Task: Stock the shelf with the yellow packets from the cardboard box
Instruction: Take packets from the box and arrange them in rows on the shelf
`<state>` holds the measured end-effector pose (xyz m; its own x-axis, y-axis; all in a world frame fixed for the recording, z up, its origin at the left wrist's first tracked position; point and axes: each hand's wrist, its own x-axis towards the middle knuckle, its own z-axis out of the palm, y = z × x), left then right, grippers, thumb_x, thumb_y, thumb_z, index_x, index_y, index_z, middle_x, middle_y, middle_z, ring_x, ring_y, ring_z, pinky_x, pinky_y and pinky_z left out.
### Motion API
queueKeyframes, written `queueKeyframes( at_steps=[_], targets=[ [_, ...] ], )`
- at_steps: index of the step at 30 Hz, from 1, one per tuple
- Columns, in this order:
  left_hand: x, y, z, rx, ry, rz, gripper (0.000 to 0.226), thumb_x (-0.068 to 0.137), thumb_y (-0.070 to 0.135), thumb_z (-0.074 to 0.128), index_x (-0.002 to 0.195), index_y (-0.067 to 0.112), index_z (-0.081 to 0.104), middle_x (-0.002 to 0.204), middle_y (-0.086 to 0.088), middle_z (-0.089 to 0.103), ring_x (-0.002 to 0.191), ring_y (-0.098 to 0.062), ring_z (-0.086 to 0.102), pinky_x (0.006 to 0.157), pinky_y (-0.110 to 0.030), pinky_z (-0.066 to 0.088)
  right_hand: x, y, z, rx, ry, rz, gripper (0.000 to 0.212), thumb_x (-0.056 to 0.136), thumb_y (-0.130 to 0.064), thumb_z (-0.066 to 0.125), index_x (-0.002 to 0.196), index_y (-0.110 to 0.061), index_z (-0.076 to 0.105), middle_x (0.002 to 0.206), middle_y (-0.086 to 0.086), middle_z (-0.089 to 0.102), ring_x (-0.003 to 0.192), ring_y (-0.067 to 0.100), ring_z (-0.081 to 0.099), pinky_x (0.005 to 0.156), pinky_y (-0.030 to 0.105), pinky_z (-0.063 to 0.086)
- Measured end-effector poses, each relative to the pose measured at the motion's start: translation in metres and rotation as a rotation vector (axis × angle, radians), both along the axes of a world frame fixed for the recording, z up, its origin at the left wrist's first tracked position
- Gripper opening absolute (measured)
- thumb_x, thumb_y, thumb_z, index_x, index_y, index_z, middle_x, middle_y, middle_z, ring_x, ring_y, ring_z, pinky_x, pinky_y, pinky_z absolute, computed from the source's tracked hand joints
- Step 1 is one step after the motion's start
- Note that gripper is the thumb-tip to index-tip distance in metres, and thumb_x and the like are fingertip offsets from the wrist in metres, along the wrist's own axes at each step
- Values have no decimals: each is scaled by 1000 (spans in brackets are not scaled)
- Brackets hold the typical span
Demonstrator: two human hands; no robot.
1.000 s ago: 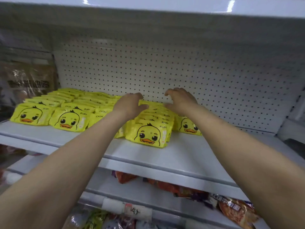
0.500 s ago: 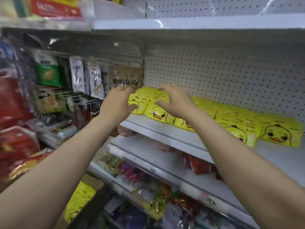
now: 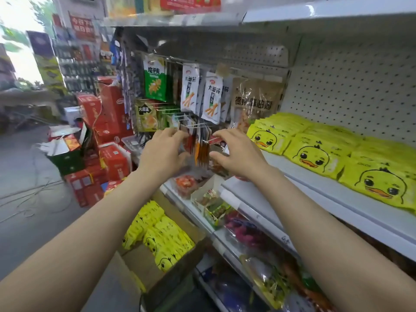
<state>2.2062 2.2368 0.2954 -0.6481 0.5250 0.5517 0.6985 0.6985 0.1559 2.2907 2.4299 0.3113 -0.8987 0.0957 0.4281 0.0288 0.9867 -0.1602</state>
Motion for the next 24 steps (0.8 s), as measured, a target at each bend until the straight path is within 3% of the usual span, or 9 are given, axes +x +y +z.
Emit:
queueKeyframes(
  at_steps=[14, 20, 24],
  targets=[
    [-177, -26, -55, -104, -149, 209, 52, 84, 37, 69, 131, 25, 53, 126, -8, 57, 118, -31, 50, 90, -47, 50, -214, -19, -53, -20, -215, 176, 52, 93, -49, 56, 139, -29, 43, 142, -2, 44, 132, 20, 40, 95, 39, 47],
    [-240, -46, -90, -157, -223, 256, 50, 85, 39, 68, 130, 22, 53, 126, -8, 56, 113, -34, 52, 84, -48, 52, -288, -33, -87, -51, -292, 211, 55, 93, -50, 56, 141, -26, 42, 144, -1, 43, 134, 22, 38, 102, 46, 45],
    [-291, -53, -120, -195, -283, 227, 51, 86, 37, 67, 133, 22, 52, 130, -6, 54, 116, -32, 50, 90, -46, 49, -337, -43, -122, -78, -354, 191, 55, 94, -49, 57, 142, -26, 42, 146, 1, 42, 136, 24, 37, 106, 43, 41]
  ],
)
